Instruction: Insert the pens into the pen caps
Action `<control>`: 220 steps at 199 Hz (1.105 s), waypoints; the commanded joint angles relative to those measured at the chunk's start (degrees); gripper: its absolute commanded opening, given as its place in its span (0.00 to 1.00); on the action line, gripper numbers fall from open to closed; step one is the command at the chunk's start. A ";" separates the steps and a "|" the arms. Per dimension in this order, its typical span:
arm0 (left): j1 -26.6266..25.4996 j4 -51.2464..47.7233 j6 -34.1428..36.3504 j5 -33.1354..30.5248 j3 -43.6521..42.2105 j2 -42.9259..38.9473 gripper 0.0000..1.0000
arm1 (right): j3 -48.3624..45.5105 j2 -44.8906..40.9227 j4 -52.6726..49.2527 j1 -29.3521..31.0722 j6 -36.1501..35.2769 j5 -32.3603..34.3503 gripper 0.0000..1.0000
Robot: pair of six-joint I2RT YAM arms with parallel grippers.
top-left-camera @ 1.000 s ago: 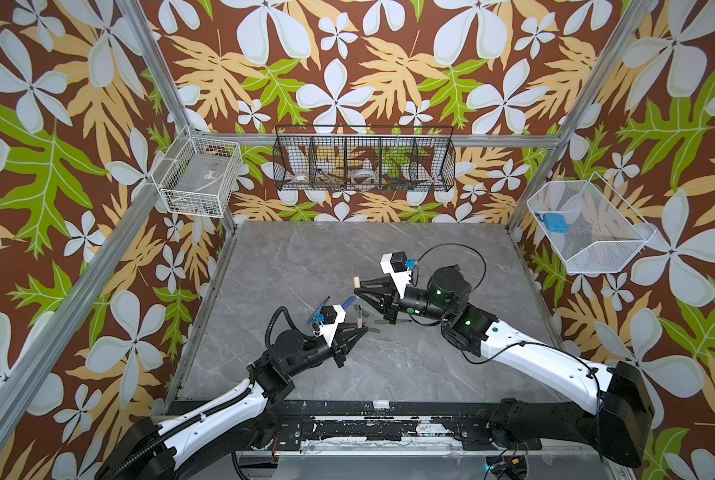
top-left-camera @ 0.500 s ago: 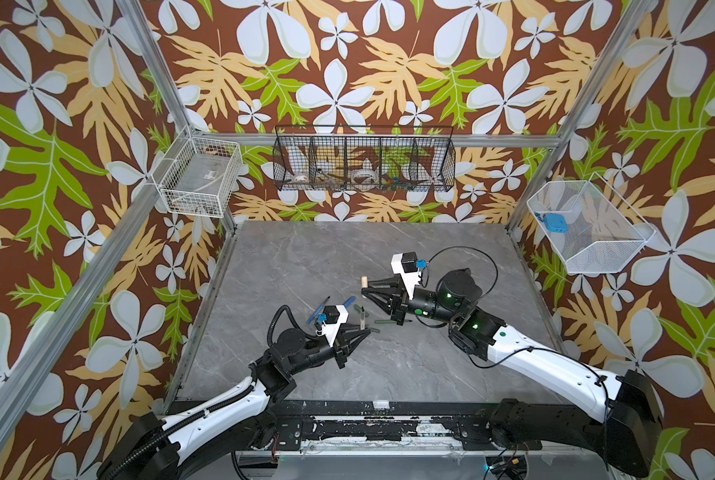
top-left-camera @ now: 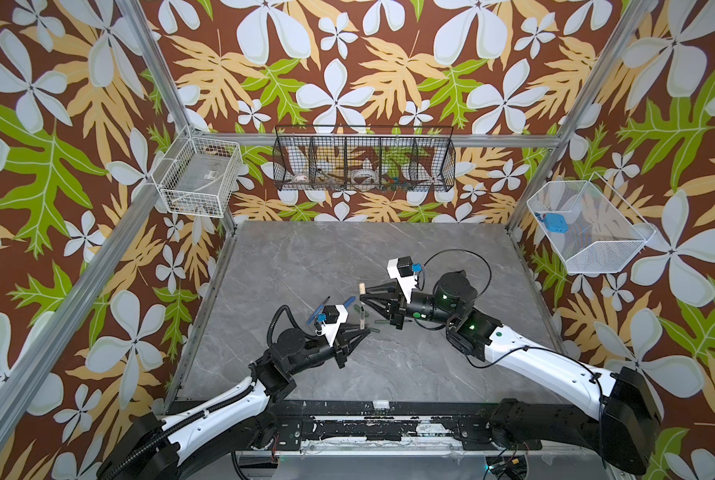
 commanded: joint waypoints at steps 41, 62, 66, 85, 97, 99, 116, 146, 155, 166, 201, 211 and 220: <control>0.02 1.12 0.48 -0.84 0.51 -0.20 0.00 | -0.21 0.97 1.83 0.01 1.23 -1.35 0.18; 0.05 0.89 0.57 -1.32 0.51 -0.28 0.00 | -0.47 1.13 2.09 0.02 1.61 -1.71 0.18; 0.04 0.88 0.61 -1.46 0.51 -0.26 0.00 | -0.54 1.02 2.17 0.05 1.67 -1.89 0.18; -0.02 0.73 0.74 -1.60 0.51 -0.13 0.00 | -0.99 0.41 2.64 -0.05 1.97 -1.72 0.18; 0.04 0.71 0.74 -1.59 0.51 -0.15 0.00 | -1.13 -0.29 2.59 0.00 2.15 -1.06 0.18; 0.03 0.75 0.74 -1.61 0.55 -0.13 0.00 | -1.12 -0.39 2.47 0.03 2.11 -0.85 0.18; -0.04 0.71 0.81 -1.58 0.64 0.19 0.00 | -0.94 -1.22 2.15 -0.01 1.82 -0.23 0.18; 0.04 0.71 0.83 -1.36 0.79 0.46 0.00 | -0.33 -1.88 2.63 -0.08 1.45 -0.64 0.18; -0.01 0.66 0.89 -1.38 0.78 0.43 0.00 | -0.15 -1.79 2.77 -0.05 1.62 -0.98 0.18; 0.05 0.61 0.92 -1.29 0.80 0.42 0.00 | 0.10 -1.51 3.02 0.00 1.86 -1.55 0.18; -0.03 0.50 0.94 -1.15 0.88 0.45 0.00 | -0.40 -0.71 4.21 0.00 2.94 -2.68 0.18; -0.02 0.53 0.83 -1.18 0.91 0.58 0.00 | -0.50 -0.55 4.48 -0.01 3.12 -2.94 0.18; 0.00 0.49 0.83 -1.15 0.86 0.57 0.00 | -0.71 -0.47 4.85 -0.01 3.28 -3.17 0.18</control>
